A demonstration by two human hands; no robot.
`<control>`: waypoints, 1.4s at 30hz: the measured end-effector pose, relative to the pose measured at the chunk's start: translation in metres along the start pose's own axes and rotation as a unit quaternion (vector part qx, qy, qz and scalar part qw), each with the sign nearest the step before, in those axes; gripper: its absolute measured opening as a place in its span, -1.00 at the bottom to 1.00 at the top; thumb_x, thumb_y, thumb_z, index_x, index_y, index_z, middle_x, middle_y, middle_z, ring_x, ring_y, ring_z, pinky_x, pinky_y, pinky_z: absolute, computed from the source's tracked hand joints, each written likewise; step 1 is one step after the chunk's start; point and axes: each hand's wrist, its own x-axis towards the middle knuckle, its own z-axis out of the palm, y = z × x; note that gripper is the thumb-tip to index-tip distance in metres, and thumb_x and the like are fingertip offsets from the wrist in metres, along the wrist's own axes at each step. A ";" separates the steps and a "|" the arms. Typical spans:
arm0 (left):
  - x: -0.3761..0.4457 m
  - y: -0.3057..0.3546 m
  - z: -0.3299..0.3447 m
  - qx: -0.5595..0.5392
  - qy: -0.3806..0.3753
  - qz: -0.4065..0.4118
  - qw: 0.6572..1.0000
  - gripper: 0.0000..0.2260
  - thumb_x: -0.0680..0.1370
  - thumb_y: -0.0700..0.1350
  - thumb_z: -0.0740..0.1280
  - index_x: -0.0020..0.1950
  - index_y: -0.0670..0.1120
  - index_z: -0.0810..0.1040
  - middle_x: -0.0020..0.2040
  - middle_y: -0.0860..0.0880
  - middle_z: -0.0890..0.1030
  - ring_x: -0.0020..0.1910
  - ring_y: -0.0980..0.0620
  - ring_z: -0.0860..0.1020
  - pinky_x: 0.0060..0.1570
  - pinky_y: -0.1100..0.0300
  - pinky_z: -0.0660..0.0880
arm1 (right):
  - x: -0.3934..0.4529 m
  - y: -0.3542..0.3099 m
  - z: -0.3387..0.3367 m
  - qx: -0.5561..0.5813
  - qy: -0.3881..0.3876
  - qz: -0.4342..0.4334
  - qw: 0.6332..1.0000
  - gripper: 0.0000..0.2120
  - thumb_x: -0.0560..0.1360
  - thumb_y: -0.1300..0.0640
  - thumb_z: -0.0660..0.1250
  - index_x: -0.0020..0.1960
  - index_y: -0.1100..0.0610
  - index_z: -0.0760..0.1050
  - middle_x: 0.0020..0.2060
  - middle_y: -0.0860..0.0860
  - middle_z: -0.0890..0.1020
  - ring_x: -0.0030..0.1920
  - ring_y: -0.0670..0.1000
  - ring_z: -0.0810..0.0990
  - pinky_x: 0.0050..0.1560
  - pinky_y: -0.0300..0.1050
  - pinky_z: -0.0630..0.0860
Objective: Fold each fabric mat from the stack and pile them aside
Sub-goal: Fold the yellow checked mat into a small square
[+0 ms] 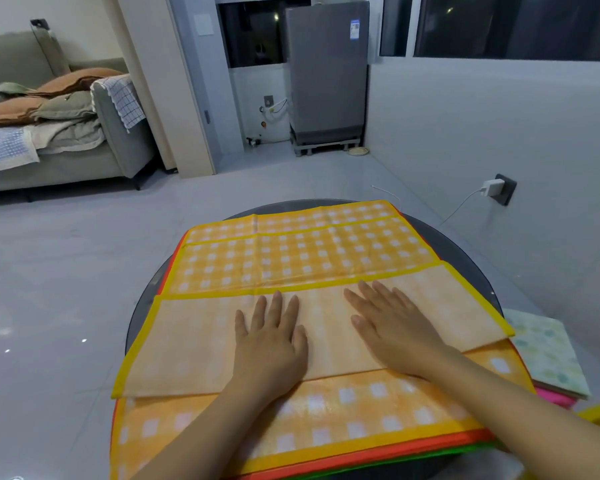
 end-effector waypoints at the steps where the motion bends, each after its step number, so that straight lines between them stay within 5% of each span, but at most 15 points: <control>1: 0.000 0.000 0.000 0.001 0.001 0.000 1.000 -0.52 0.63 0.09 -0.14 0.55 0.12 -0.15 0.56 0.04 -0.18 0.53 -0.01 -0.22 0.47 -0.14 -0.26 | -0.002 0.012 -0.002 -0.002 0.002 0.021 1.000 -0.52 0.61 -0.13 -0.19 0.52 -0.15 -0.16 0.53 -0.10 -0.14 0.51 -0.07 -0.22 0.48 -0.08 -0.26; 5: -0.001 0.000 0.000 0.004 0.003 0.001 1.000 -0.52 0.63 0.09 -0.15 0.55 0.12 -0.16 0.56 0.04 -0.19 0.53 -0.01 -0.23 0.46 -0.14 -0.25 | -0.008 0.056 -0.012 -0.016 0.003 0.093 0.996 -0.50 0.61 -0.15 -0.20 0.52 -0.13 -0.15 0.52 -0.08 -0.17 0.51 -0.06 -0.23 0.49 -0.06 -0.25; 14: -0.001 0.002 0.000 0.003 -0.001 0.000 1.000 -0.52 0.63 0.09 -0.15 0.55 0.12 -0.15 0.56 0.05 -0.19 0.53 -0.01 -0.22 0.47 -0.14 -0.24 | -0.009 0.059 -0.017 -0.009 -0.005 0.105 0.994 -0.50 0.62 -0.12 -0.19 0.53 -0.07 -0.16 0.53 -0.03 -0.17 0.51 -0.03 -0.24 0.49 -0.06 -0.26; 25: 0.000 0.002 -0.001 0.001 -0.002 0.000 1.000 -0.52 0.63 0.08 -0.13 0.55 0.10 -0.13 0.57 0.03 -0.16 0.54 -0.01 -0.21 0.46 -0.16 -0.26 | 0.024 -0.037 -0.007 0.039 0.005 -0.050 0.998 -0.53 0.64 -0.06 -0.13 0.53 -0.07 -0.10 0.53 -0.04 -0.09 0.52 -0.05 -0.17 0.48 -0.07 -0.23; 42: -0.026 -0.111 -0.014 0.006 0.026 -0.044 0.999 -0.56 0.63 0.14 -0.15 0.52 0.23 -0.13 0.55 0.13 -0.15 0.53 0.10 -0.21 0.49 -0.01 -0.25 | 0.029 -0.041 0.009 -0.002 -0.006 -0.052 0.999 -0.53 0.61 -0.12 -0.21 0.51 -0.16 -0.14 0.52 -0.13 -0.15 0.50 -0.13 -0.23 0.47 -0.12 -0.27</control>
